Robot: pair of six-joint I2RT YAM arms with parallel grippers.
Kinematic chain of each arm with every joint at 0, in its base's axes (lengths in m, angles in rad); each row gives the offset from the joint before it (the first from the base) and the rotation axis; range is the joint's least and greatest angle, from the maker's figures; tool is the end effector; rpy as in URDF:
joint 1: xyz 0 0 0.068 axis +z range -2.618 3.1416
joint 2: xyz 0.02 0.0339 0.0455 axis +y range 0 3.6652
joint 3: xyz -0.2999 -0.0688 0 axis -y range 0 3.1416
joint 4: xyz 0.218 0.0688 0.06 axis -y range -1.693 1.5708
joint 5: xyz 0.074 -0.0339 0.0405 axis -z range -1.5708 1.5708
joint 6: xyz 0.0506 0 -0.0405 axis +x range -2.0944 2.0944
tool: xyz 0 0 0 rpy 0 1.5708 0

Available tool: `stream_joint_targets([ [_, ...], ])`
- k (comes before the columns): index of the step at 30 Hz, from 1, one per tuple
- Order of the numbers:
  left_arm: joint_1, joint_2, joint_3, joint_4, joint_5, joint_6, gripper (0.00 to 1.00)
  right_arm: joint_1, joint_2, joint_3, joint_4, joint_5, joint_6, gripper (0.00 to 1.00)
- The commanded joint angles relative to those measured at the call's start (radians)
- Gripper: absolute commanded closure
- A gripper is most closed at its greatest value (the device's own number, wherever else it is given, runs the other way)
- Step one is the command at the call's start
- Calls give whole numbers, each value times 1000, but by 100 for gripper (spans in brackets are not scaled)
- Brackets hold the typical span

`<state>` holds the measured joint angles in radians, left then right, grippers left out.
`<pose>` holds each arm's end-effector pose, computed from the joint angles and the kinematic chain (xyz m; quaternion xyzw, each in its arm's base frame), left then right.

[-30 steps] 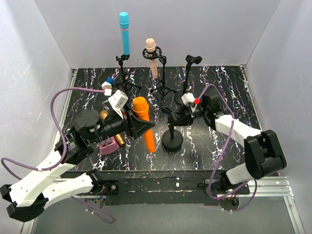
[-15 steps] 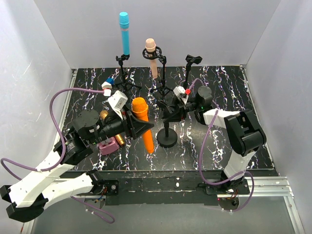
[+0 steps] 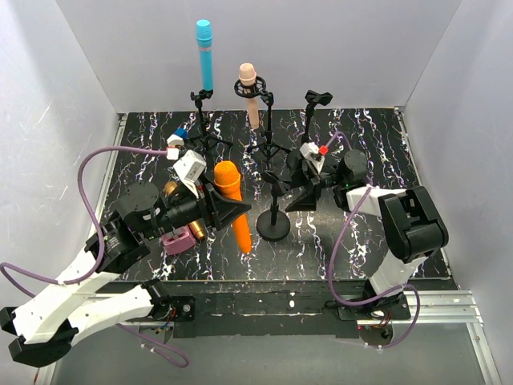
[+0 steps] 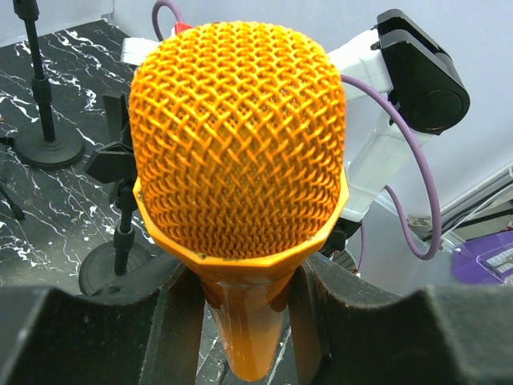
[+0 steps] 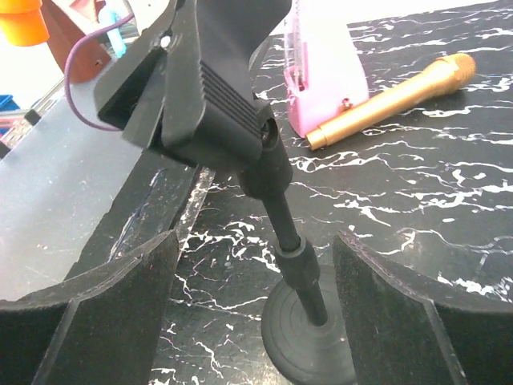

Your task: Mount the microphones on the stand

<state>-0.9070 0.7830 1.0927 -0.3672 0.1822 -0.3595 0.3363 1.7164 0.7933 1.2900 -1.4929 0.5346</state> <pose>0.0669 -0.1004 0.4415 0.2559 0.6803 -0.4579 0.5119 0.2813 0.1518 0.3005 -0.5158 0.4690 0.6039 0.3864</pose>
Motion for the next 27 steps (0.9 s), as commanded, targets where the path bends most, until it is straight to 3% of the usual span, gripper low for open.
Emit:
stream_joint_targets([
  [1,-1,-44,13,-1,-9,4,100,-77,-86,-28,196,10,94,16],
  [8,-1,-64,4,-1,-6,1,100,-229,-199,-89,221,3,276,14],
  [13,-1,-68,3,-1,0,2,100,-307,-302,-106,38,5,358,13],
  [14,-1,-68,4,1,3,2,100,-310,-326,-106,-71,17,314,13],
  [16,-1,-70,3,2,3,4,100,-309,-412,-59,-462,95,114,13],
  [17,-1,-70,1,2,5,2,100,-303,-446,10,-831,182,-101,12],
  [18,-1,-70,1,2,7,-1,100,-278,-463,129,-1343,268,-339,11],
  [19,-1,-70,3,1,7,-4,100,-229,-460,244,-1555,369,-522,10],
  [20,-1,-71,4,1,10,-6,100,-215,-448,312,-1648,419,-530,10],
  [22,-1,-76,4,2,8,-10,100,-227,-445,385,-1658,419,-483,11],
  [27,-1,-103,-1,-3,-9,-21,100,-186,-569,411,-1679,608,-528,7],
])
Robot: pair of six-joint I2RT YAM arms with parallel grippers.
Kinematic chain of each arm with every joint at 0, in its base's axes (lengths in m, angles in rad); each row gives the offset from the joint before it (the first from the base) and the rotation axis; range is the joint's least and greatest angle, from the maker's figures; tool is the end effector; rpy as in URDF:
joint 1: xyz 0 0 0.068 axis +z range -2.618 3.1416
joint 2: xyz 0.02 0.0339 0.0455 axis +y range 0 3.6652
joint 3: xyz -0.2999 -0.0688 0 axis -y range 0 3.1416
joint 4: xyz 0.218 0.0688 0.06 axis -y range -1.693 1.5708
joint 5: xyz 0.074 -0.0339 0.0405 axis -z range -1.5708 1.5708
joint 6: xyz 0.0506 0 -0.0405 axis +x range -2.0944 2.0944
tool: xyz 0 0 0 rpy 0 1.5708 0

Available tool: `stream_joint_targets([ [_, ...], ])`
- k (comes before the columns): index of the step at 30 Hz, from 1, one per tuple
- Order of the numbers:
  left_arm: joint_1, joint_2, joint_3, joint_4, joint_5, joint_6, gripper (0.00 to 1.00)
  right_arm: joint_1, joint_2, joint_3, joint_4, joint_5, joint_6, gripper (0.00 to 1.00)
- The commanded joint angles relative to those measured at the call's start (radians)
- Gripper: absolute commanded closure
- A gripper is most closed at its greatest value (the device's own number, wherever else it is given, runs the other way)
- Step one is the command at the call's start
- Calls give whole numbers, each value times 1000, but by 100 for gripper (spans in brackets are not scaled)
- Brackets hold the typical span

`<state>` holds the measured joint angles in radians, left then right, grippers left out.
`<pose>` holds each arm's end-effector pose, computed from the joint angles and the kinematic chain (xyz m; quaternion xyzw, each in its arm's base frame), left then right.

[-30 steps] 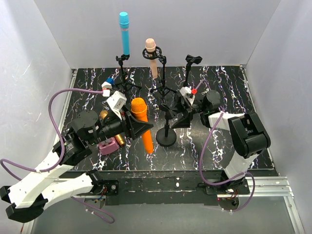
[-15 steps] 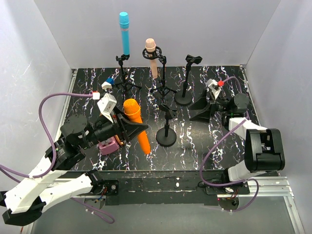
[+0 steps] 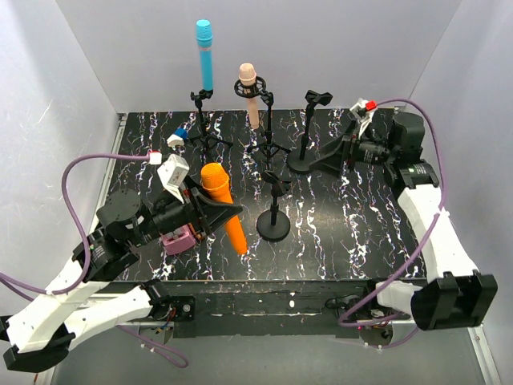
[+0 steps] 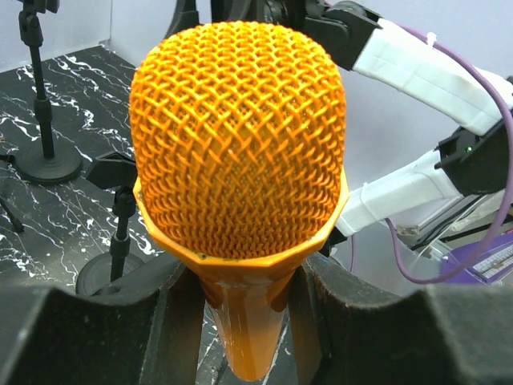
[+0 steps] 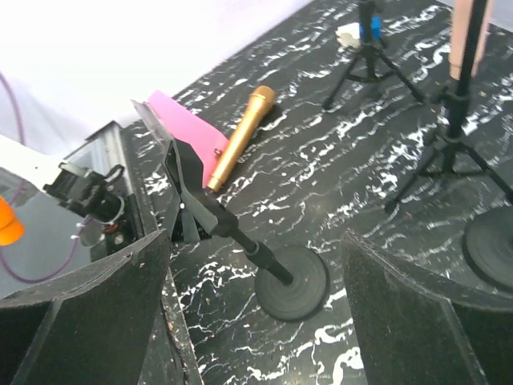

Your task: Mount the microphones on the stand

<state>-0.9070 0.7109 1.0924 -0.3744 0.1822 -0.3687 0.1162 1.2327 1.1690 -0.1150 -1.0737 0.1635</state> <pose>0.0522 -0.0817 0.4469 0.2488 0.6592 -0.4723 0.5296 0.2317 0.0718 0.4250 -0.3122 0.6670 0.4654 0.4909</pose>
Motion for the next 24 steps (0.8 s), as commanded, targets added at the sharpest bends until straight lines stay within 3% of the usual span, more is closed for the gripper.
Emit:
stream_joint_targets([
  [1,-1,-36,-3,5,-12,-10,100,55,-93,58,-352,199,-215,7],
  [5,-1,-33,-2,-8,-15,2,100,174,-101,135,-574,325,-355,7],
  [10,-1,-11,4,-5,-3,2,100,256,-164,72,-488,411,-322,6],
  [24,-1,-24,-20,14,2,-13,100,365,5,190,-503,454,-306,6],
])
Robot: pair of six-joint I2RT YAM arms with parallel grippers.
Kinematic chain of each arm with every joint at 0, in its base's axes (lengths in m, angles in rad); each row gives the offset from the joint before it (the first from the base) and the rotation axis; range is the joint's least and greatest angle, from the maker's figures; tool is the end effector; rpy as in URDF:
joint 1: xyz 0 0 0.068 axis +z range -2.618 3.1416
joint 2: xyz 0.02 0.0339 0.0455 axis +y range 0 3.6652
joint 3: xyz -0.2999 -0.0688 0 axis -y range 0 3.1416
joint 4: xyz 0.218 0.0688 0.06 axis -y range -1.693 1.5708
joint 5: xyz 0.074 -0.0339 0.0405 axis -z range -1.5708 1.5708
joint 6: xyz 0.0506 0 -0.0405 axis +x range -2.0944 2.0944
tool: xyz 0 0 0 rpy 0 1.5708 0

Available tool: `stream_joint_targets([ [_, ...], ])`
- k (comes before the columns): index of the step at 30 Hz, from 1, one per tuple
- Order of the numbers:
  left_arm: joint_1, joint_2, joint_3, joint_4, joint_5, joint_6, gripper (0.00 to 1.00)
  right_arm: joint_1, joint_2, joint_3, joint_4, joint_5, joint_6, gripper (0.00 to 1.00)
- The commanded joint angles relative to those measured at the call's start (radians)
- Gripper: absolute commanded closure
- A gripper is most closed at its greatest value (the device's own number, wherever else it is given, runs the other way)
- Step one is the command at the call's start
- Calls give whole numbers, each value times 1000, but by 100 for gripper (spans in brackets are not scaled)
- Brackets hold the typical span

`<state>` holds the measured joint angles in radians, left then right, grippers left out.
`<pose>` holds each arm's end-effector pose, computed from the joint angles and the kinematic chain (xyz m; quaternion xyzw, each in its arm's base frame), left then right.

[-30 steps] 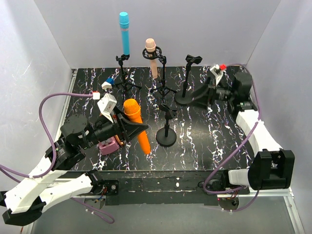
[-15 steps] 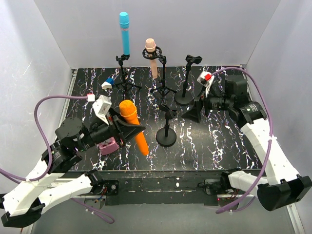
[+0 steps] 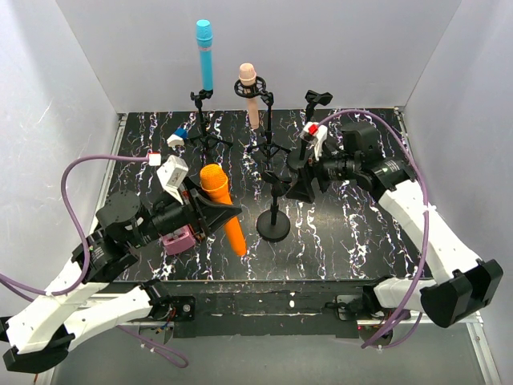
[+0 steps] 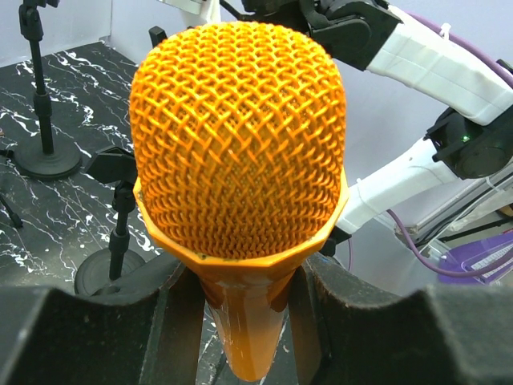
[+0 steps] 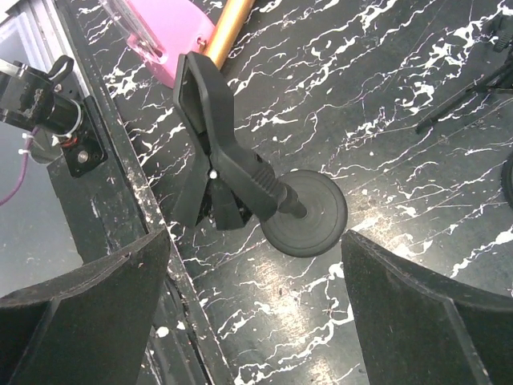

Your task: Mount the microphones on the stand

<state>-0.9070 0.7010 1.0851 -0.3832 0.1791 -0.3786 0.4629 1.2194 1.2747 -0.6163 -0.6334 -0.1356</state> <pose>0.0510 -0.0798 0.4444 0.2449 0.6630 -0.4730 0.5261 0.1909 0.1287 0.4060 -0.3891 0.7503 0.3438 0.4091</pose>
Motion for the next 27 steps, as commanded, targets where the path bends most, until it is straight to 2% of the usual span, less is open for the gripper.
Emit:
stream_joint_targets([
  [1,-1,-12,-13,24,5,-3,100,29,29,98,-10,8,-9,6],
  [15,-1,-20,-36,40,3,0,100,121,143,164,-68,64,-67,5],
  [24,-1,-18,-47,44,3,4,100,154,141,141,-46,118,-128,22],
  [27,-1,-14,-45,46,2,7,100,158,141,130,-42,127,-153,22],
])
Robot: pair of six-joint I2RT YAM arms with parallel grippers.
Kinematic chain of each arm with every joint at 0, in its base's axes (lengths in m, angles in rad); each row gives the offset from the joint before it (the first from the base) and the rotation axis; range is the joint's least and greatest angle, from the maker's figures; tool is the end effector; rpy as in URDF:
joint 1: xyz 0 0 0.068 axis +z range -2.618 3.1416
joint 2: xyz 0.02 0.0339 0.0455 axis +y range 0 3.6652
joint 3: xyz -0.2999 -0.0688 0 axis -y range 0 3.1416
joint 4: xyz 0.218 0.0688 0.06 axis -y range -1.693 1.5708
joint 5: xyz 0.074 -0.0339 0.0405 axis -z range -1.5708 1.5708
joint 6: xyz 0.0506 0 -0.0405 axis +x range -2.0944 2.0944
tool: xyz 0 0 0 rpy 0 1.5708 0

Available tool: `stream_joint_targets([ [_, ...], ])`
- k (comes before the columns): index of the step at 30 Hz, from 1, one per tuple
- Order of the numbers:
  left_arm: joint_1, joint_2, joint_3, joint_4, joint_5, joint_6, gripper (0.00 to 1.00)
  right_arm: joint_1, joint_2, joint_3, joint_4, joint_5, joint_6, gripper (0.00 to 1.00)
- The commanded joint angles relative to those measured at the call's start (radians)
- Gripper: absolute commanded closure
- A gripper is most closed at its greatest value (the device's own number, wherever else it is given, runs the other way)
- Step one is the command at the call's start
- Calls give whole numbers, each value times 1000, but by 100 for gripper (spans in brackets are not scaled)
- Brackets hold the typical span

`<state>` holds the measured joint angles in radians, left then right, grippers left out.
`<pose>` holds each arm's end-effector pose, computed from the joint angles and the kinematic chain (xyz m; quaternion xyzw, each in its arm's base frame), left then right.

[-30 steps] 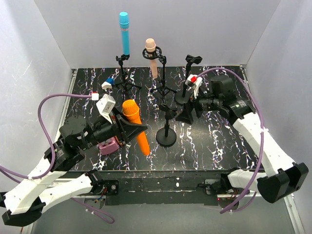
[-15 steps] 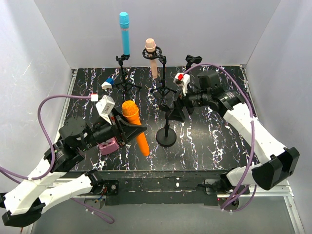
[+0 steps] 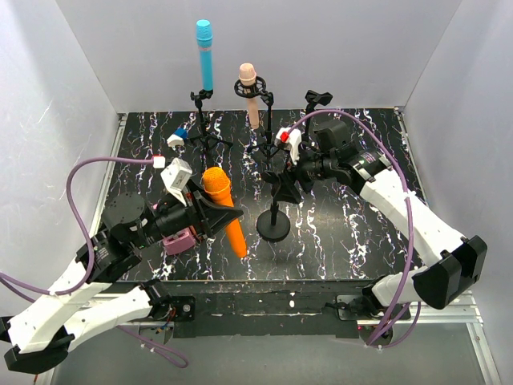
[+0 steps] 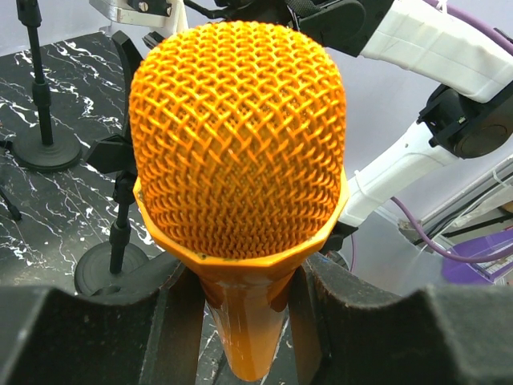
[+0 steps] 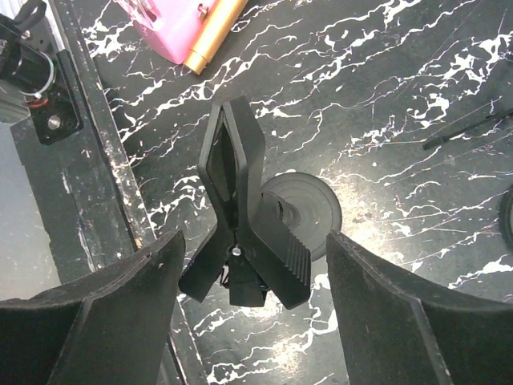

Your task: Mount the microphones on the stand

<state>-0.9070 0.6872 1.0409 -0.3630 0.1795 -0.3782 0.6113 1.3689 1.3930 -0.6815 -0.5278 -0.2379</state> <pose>0.0518 -0.0809 0.4344 0.2458 0.6665 -0.4711 0.5230 0.2061 0.1756 0.4006 -0.4618 0.7421 0.3091 0.3749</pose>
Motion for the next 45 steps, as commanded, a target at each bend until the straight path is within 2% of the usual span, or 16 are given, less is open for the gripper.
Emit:
stream_joint_targets([
  [1,-1,2,-2,25,3,7,100,10,-8,12,25,23,-58,22],
  [5,-1,3,-7,30,5,7,100,13,-8,-3,36,26,-72,22],
  [8,-1,3,-8,32,6,5,100,15,-11,-8,42,35,-81,26],
  [14,-1,0,-10,33,6,5,100,15,-16,-18,34,28,-97,60],
  [17,-1,-2,-13,32,3,9,100,15,-33,-38,39,23,-104,72],
  [20,-1,-5,-18,32,-9,18,100,15,-44,-54,43,28,-109,78],
  [24,-1,35,22,19,-64,96,100,15,-44,-60,46,28,-110,78],
  [28,-1,138,96,-10,-165,214,100,15,-33,-46,37,22,-112,79],
  [36,-1,325,133,153,-342,465,100,15,-24,-32,25,6,-110,81],
  [39,0,371,145,197,-368,505,100,15,-16,-20,17,3,-107,71],
  [45,6,414,169,220,-345,512,100,10,24,35,-24,-15,-106,44],
])
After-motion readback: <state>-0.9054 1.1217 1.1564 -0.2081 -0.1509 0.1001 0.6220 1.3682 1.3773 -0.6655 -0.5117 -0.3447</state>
